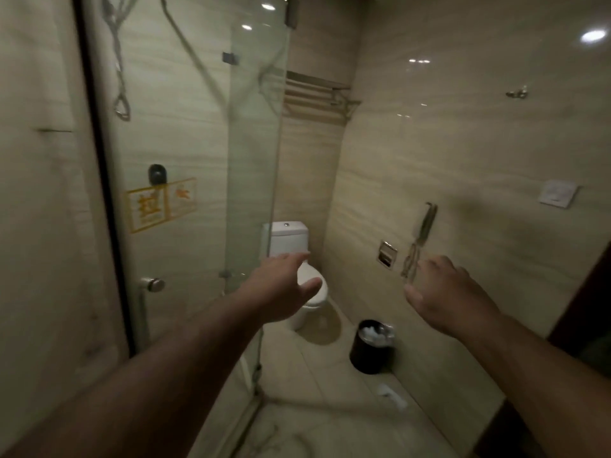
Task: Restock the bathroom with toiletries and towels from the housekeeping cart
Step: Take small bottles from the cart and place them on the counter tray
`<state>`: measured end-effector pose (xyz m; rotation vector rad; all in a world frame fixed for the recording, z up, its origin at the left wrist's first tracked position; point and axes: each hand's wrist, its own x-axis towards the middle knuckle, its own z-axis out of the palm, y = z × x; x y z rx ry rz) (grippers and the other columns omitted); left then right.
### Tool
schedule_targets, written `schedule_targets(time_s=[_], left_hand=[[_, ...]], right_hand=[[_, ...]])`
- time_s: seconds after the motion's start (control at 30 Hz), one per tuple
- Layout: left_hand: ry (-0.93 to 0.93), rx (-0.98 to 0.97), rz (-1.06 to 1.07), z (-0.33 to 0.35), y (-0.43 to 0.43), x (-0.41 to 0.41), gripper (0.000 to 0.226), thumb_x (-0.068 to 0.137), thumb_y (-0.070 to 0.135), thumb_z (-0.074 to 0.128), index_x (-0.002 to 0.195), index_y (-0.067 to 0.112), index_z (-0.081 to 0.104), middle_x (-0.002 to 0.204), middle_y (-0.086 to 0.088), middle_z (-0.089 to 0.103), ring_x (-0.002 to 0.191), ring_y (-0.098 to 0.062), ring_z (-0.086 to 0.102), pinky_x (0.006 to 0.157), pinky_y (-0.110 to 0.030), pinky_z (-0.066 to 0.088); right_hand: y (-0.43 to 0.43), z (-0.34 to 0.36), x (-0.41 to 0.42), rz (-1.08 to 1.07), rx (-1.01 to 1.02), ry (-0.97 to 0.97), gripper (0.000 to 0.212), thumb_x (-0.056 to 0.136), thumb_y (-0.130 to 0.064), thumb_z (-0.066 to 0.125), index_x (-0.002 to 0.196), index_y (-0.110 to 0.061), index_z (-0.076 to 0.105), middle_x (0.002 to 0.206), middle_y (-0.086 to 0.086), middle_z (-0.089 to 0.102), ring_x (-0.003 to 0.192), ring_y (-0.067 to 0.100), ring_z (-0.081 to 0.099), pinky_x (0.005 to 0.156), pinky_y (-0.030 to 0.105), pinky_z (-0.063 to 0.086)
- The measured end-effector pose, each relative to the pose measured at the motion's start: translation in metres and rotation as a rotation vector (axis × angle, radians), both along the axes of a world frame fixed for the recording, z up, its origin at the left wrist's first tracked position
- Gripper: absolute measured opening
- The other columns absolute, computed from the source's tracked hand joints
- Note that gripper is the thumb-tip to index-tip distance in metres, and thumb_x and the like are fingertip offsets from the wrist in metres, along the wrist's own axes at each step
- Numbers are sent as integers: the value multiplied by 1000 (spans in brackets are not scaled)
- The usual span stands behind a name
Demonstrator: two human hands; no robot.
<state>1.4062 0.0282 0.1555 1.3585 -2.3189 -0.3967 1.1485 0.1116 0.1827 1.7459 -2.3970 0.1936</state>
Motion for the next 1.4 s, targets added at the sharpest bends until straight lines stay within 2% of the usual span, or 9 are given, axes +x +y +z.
schedule_targets(time_s=[0.2, 0.37, 0.43, 0.5, 0.63, 0.87, 0.97, 1.13, 1.4], left_hand=[[-110, 0, -42, -12, -21, -80, 72, 97, 54, 49, 157, 23, 25, 159, -5, 35, 145, -27, 29, 116, -39, 28], [-122, -34, -70, 9, -34, -159, 70, 97, 55, 49, 155, 24, 28, 157, -7, 39, 144, -28, 33, 116, -43, 32], [-127, -52, -93, 20, -35, -192, 71, 96, 58, 49, 156, 26, 27, 158, -7, 37, 145, -30, 31, 117, -45, 32], [-160, -50, -116, 29, -35, -222, 73, 96, 59, 48, 157, 26, 24, 160, -7, 33, 148, -30, 26, 118, -46, 29], [-217, -33, -144, 35, -36, -276, 77, 96, 61, 47, 158, 26, 19, 162, -7, 28, 150, -32, 20, 119, -49, 27], [-210, -92, -323, 32, -30, -373, 75, 97, 57, 47, 158, 23, 20, 162, -6, 30, 148, -30, 22, 117, -44, 26], [-235, -125, -403, 26, -34, -423, 77, 96, 60, 46, 158, 24, 19, 162, -6, 29, 148, -30, 23, 119, -47, 28], [-211, -115, -556, 16, -43, -500, 78, 96, 61, 47, 158, 26, 17, 163, -3, 26, 149, -29, 21, 119, -47, 28], [-96, -138, -774, 34, -93, -606, 77, 96, 58, 48, 158, 27, 16, 163, -1, 25, 150, -28, 18, 118, -46, 27]], right_hand=[[-3, -25, -70, -56, 78, -51, 63, 98, -43, 46, 148, -9, 29, 157, 8, 24, 128, 36, 44, 99, 37, 40], [-15, -8, -139, -43, 46, -34, 53, 92, -50, 34, 120, -7, 48, 129, 9, 39, 103, 33, 56, 83, 37, 48], [-14, 3, -166, -60, 8, -49, 36, 94, -44, 41, 107, -11, 44, 125, 9, 41, 98, 32, 57, 80, 38, 48], [-11, 10, -194, -76, -23, -43, 36, 97, -41, 44, 116, -10, 44, 134, 10, 40, 104, 35, 58, 83, 39, 48], [7, 15, -242, -166, -35, -77, 57, 99, -45, 44, 142, -9, 36, 153, 8, 31, 122, 35, 50, 95, 40, 46], [49, 12, -322, -367, 10, -6, 50, 100, -42, 38, 136, -8, 42, 140, 10, 41, 124, 32, 39, 105, 42, 39], [68, 14, -351, -467, 46, 16, 47, 103, -35, 37, 139, -5, 42, 144, 12, 39, 133, 29, 34, 116, 41, 27], [89, 8, -412, -622, 65, -82, 50, 98, -37, 39, 134, -3, 44, 141, 16, 39, 128, 33, 37, 109, 40, 36], [72, 32, -470, -774, -3, -59, 40, 99, -34, 44, 129, -7, 45, 136, 13, 38, 122, 32, 40, 101, 40, 38]])
